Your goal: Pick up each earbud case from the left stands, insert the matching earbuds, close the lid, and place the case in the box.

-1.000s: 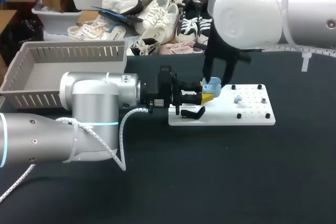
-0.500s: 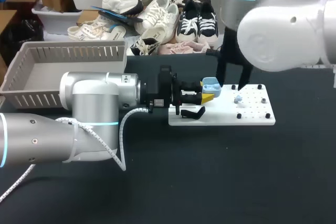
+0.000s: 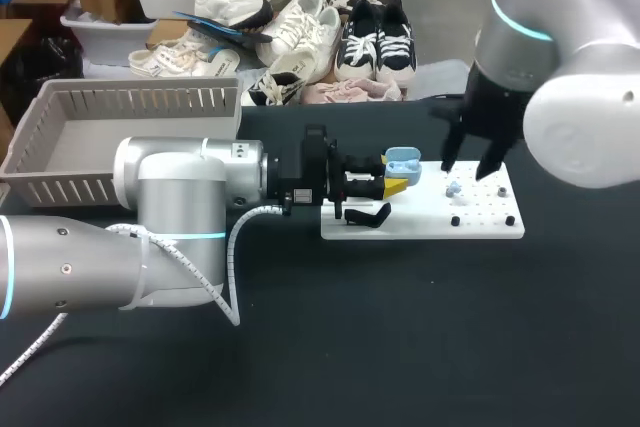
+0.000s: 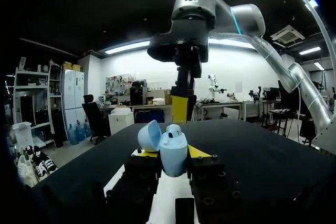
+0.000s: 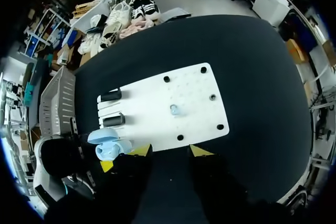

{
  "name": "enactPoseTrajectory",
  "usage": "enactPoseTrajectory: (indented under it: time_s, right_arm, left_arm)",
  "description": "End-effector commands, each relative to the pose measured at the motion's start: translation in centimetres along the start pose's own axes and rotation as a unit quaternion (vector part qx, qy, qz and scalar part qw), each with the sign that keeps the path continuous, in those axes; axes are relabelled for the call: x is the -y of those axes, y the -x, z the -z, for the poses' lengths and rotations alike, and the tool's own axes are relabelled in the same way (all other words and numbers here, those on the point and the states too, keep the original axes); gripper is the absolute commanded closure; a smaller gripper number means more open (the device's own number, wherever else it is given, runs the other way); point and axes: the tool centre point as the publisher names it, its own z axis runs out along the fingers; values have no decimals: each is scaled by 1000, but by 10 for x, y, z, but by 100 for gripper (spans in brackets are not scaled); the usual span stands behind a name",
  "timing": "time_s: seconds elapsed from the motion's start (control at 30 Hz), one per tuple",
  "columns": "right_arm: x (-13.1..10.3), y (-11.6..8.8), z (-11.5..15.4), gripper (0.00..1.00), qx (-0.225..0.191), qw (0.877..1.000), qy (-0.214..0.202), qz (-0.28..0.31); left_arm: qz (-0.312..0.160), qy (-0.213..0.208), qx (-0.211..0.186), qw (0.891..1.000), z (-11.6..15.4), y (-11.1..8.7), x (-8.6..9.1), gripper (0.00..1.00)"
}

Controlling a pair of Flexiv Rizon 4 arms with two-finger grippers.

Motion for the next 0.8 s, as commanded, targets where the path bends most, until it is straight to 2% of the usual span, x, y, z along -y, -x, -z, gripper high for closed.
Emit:
enactPoseTrajectory:
  time_s: [0.03,0.33,0.8]
  right_arm:
    - [8,4,-14,59,4,1000,22,1]
    - [11,18,-34,61,-7,999,35,18]
    - [9,27,-60,63,-30,998,43,27]
  left_arm:
    - [-1,1,1,1000,0,-1,0,100]
    - [-1,1,1,1000,0,-1,0,100]
    - [-1,1,1,1000,0,-1,0,100]
